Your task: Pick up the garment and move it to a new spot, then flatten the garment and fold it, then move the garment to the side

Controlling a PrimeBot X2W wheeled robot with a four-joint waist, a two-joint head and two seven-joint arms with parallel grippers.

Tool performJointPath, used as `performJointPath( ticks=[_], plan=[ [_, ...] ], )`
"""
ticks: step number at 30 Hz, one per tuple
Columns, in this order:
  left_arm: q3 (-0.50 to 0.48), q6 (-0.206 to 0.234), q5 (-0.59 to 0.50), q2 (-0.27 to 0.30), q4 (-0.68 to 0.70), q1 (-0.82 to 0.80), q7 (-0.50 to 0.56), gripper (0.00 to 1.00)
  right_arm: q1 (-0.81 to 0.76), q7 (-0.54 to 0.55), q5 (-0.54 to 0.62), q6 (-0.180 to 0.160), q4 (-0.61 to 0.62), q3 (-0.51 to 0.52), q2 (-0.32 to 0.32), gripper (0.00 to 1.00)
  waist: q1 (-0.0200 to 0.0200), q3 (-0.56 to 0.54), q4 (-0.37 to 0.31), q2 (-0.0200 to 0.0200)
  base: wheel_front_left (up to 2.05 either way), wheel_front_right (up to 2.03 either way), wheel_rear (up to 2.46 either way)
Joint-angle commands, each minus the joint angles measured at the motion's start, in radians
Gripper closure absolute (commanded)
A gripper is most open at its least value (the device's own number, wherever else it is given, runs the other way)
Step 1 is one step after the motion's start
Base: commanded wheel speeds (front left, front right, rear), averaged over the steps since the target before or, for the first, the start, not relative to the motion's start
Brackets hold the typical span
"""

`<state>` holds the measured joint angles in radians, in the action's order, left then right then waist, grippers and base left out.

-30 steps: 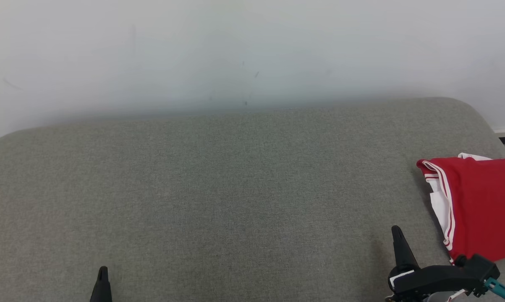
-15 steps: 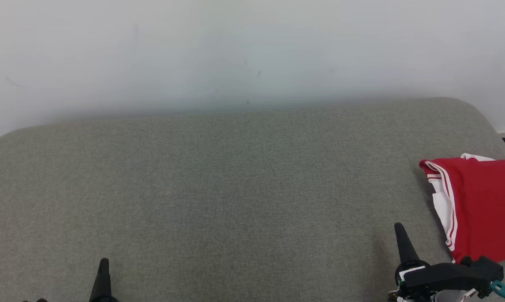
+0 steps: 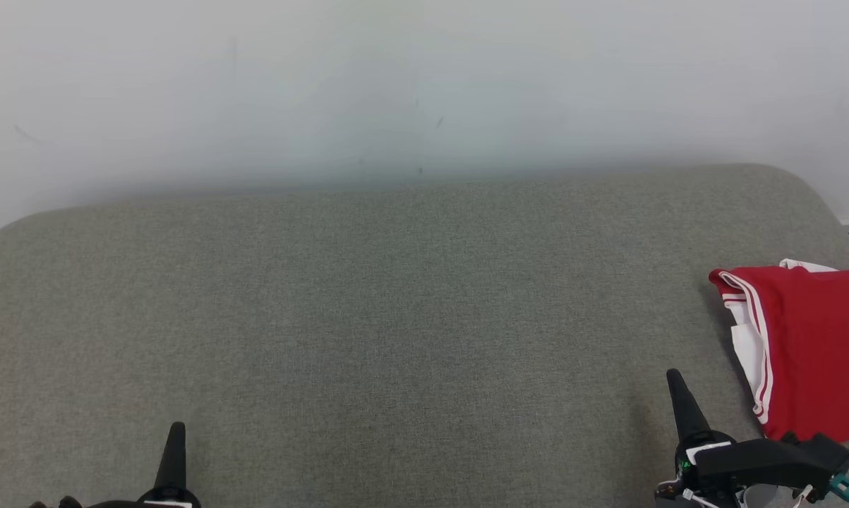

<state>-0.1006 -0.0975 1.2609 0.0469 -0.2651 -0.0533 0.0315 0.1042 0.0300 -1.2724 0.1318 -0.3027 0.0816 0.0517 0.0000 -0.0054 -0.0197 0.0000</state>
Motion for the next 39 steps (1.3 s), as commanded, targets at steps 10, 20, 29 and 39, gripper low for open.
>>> performJointPath(
  ticks=[10, 20, 29, 39],
  plan=[
    [-0.006, -0.013, 0.106, 0.005, 0.014, -0.033, 0.025, 1.00, 0.010, 0.026, -0.103, -0.001, 0.024, 0.011, -0.002, 1.00, 0.0000, 0.002, 0.005, 0.0000, 0.00, 0.00, 0.00],
    [-0.010, -0.021, 0.192, 0.005, 0.016, -0.040, 0.047, 1.00, 0.009, 0.048, -0.184, -0.002, 0.037, 0.019, -0.002, 1.00, 0.0000, 0.004, 0.009, 0.0000, 0.00, 0.00, 0.00],
    [-0.012, -0.029, 0.255, 0.005, 0.018, -0.050, 0.061, 1.00, 0.008, 0.063, -0.246, -0.002, 0.047, 0.025, -0.002, 1.00, 0.0000, 0.006, 0.013, 0.0000, 0.00, 0.00, 0.00],
    [-0.015, -0.035, 0.330, 0.005, 0.021, -0.056, 0.079, 1.00, 0.007, 0.081, -0.317, -0.002, 0.057, 0.032, -0.003, 1.00, 0.0000, 0.008, 0.018, 0.0000, 0.00, 0.00, 0.00]
  ],
)
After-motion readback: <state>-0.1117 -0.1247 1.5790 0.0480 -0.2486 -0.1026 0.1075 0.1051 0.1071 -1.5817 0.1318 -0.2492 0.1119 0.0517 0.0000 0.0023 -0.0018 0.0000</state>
